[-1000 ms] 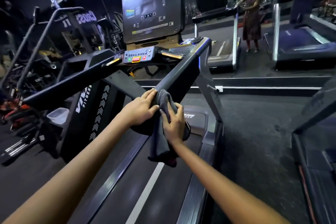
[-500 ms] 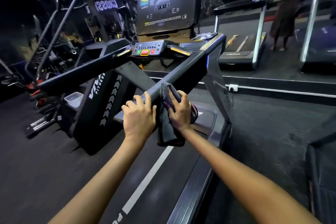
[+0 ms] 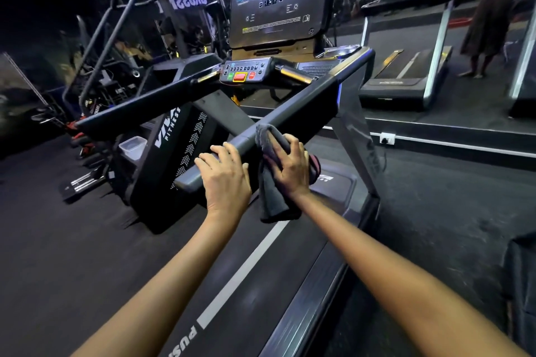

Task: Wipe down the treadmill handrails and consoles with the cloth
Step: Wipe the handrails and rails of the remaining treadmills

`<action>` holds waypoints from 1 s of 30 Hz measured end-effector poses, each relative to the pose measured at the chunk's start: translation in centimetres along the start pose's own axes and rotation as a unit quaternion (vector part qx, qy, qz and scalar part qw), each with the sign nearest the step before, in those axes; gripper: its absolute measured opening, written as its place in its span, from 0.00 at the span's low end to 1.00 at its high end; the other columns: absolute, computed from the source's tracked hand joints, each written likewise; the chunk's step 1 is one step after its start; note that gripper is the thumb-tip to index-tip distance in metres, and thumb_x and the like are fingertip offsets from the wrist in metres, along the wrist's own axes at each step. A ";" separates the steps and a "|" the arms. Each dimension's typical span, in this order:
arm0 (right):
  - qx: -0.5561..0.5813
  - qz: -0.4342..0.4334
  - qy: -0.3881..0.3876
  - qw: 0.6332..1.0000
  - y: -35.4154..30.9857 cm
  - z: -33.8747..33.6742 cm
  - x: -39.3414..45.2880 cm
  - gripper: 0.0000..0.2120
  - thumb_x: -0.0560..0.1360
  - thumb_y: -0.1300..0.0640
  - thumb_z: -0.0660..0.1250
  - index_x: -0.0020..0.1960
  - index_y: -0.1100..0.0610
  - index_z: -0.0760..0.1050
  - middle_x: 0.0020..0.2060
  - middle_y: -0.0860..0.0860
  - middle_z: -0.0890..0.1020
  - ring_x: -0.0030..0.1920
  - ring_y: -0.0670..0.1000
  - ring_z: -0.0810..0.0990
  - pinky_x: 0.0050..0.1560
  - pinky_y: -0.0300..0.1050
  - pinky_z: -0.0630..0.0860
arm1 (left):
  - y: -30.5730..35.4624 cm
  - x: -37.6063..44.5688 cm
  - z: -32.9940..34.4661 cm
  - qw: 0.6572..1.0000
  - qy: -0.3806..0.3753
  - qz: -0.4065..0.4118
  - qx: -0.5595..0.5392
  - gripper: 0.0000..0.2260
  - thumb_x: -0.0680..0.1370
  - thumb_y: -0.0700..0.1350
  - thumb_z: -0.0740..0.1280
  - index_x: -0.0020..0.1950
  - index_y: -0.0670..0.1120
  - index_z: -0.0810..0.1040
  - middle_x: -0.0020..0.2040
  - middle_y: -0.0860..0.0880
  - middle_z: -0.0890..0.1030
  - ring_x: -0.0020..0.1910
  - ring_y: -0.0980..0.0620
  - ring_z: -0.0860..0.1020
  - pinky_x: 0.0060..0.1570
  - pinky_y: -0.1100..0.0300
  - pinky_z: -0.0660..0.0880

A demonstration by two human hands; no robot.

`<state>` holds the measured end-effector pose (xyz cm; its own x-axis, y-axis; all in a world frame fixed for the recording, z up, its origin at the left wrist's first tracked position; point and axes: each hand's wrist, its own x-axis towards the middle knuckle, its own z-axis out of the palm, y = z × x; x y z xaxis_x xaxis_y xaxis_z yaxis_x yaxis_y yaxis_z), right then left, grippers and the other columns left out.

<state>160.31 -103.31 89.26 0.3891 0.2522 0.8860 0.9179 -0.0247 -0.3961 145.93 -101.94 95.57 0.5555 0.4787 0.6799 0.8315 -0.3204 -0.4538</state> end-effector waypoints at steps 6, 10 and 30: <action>0.005 0.148 0.058 0.987 1.2 0.5 3.4 0.21 0.74 0.47 0.60 0.59 0.58 0.79 0.45 0.60 0.77 0.43 0.61 0.78 0.40 0.52 0.78 | 2.0 -0.7 0.2 0.999 0.024 -0.019 0.015 0.30 0.75 0.56 0.55 0.68 0.34 0.62 0.63 0.38 0.74 0.62 0.38 0.73 0.65 0.45 0.68; -0.031 0.078 0.062 0.995 0.3 0.9 1.1 0.20 0.75 0.47 0.61 0.63 0.56 0.74 0.47 0.60 0.77 0.43 0.61 0.78 0.40 0.50 0.75 | 2.7 -0.1 0.4 0.999 0.029 -0.025 -0.007 0.31 0.74 0.55 0.59 0.68 0.34 0.61 0.64 0.37 0.73 0.63 0.38 0.72 0.66 0.45 0.66; 0.000 0.024 0.032 0.999 9.0 2.0 3.0 0.20 0.77 0.48 0.59 0.66 0.54 0.68 0.51 0.61 0.75 0.45 0.60 0.76 0.42 0.50 0.76 | 6.2 3.0 0.8 0.997 -0.020 -0.064 0.023 0.29 0.76 0.57 0.55 0.69 0.37 0.66 0.65 0.39 0.74 0.62 0.38 0.73 0.65 0.46 0.67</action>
<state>169.56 -100.79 87.91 0.4374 0.1884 0.8793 0.8978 -0.0359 -0.4389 152.73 -101.84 94.38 0.4439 0.5452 0.7111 0.8941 -0.2172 -0.3917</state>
